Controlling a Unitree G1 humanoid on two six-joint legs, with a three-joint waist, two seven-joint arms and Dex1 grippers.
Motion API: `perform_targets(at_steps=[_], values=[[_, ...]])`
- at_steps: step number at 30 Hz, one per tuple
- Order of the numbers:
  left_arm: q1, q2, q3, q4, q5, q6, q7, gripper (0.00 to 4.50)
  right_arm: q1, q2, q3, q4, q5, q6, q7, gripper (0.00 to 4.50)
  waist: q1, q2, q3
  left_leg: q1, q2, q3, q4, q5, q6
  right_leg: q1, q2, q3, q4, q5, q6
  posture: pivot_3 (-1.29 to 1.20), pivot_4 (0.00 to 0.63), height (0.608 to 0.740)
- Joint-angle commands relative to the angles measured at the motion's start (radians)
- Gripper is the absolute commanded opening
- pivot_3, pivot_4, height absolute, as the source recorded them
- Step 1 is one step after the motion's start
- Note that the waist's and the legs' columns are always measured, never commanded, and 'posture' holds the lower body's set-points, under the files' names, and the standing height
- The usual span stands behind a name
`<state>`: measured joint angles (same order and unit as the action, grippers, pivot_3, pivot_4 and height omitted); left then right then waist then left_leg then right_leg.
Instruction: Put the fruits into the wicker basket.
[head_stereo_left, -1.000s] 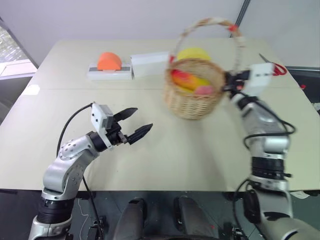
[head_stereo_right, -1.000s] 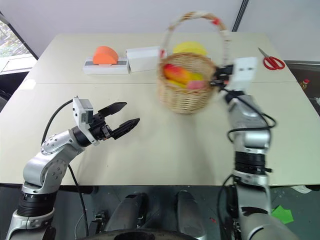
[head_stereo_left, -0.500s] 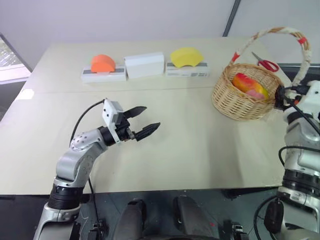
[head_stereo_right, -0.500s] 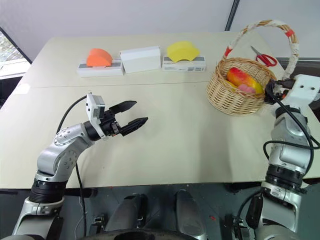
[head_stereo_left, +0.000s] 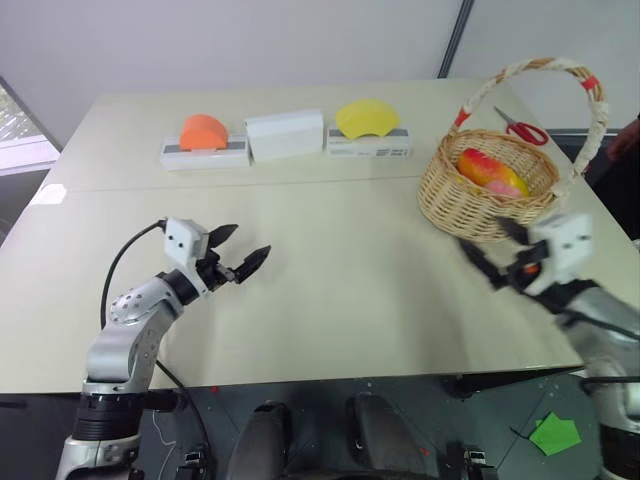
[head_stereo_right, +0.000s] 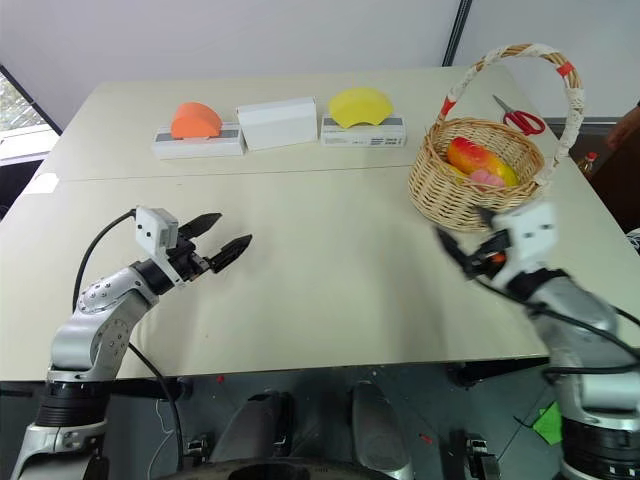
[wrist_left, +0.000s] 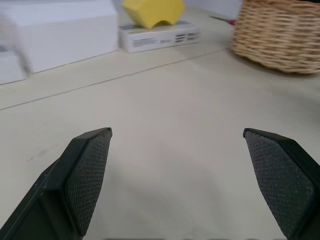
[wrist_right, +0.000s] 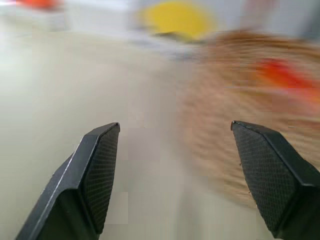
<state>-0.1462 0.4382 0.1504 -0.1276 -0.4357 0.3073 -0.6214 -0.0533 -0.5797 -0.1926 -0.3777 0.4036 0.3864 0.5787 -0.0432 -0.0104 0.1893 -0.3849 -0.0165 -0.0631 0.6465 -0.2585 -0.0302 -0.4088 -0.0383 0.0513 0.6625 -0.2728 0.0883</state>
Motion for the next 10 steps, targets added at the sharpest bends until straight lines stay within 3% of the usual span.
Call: perform_targets(at_steps=[1, 4, 10], values=[[0.026, -0.002, 0.037, -0.009, 0.02, -0.041, 0.031, 4.5, -0.081, 0.047, 0.105, 0.057, -0.067, -0.069, 0.004, 3.7, 0.004, 0.0, 0.0, -0.001, 0.0, 0.0, 0.0, 0.0, 0.0, 0.0, 0.0, 0.0, 0.0, 0.0, 0.0, 0.0, 0.15, 0.74], [0.071, -0.007, 0.049, -0.013, 0.048, -0.061, 0.064, 4.5, -0.168, 0.123, 0.188, 0.205, -0.13, -0.141, -0.008, 3.7, 0.004, -0.002, 0.0, -0.002, -0.002, -0.003, 0.0, 0.0, 0.0, 0.0, -0.004, -0.001, -0.001, 0.0, 0.0, 0.0, 0.15, 0.74], [0.115, -0.024, 0.07, -0.03, 0.051, -0.093, 0.098, 4.5, -0.227, 0.161, 0.189, 0.357, -0.163, -0.241, 0.015, 3.7, 0.017, -0.002, 0.0, -0.003, -0.004, -0.004, 0.0, 0.0, 0.0, -0.001, -0.006, -0.001, -0.003, 0.0, 0.0, 0.0, 0.15, 0.74]])
